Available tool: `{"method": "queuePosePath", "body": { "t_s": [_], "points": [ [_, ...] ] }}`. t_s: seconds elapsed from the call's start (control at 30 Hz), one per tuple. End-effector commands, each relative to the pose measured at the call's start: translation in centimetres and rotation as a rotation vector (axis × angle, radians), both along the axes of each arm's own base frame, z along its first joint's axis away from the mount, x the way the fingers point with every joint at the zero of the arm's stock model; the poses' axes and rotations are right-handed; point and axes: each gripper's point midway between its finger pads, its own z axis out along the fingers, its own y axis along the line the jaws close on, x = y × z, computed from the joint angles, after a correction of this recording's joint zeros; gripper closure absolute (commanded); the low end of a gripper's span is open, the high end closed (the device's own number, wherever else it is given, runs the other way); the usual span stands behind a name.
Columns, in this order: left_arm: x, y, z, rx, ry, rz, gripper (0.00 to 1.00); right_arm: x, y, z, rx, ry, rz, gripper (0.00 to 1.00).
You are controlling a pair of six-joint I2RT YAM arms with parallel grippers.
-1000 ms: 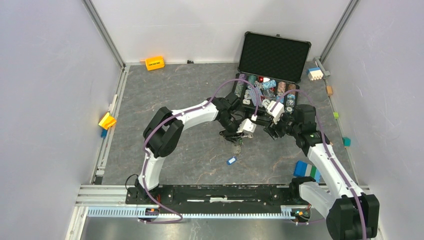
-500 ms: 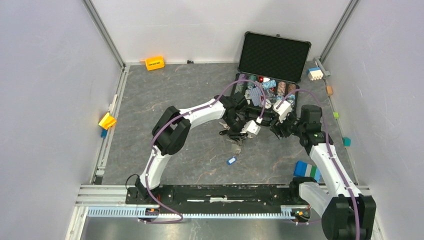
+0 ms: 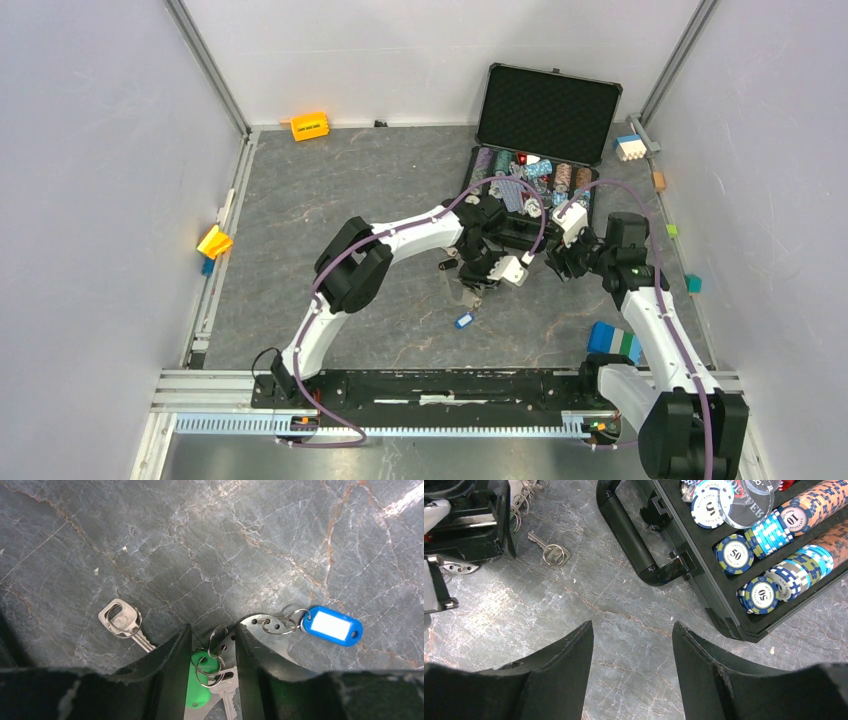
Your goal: Put the keys on the keyring
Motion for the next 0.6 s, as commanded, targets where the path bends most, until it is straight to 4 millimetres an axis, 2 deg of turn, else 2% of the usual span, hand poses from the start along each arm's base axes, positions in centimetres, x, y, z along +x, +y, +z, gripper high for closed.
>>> {"method": "queuePosePath", "body": {
  "t_s": [0.0,0.2,0.57],
  "points": [
    [0.9,-0.4,0.3,0.007,-0.042,0.004,0.57,-0.2,0.1,0.2,0.012,-0.013,0.010,0.36],
    [0.4,0.2,0.5,0.007,-0.042,-0.011,0.64,-0.2,0.1,0.0,0.012,-0.008,0.011,0.36],
    [0.4,0.6,2.3,-0.011,-0.079,-0.015,0.70,-0.4,0.3,-0.2,0.024,0.003,0.019,0.35]
  ]
}}
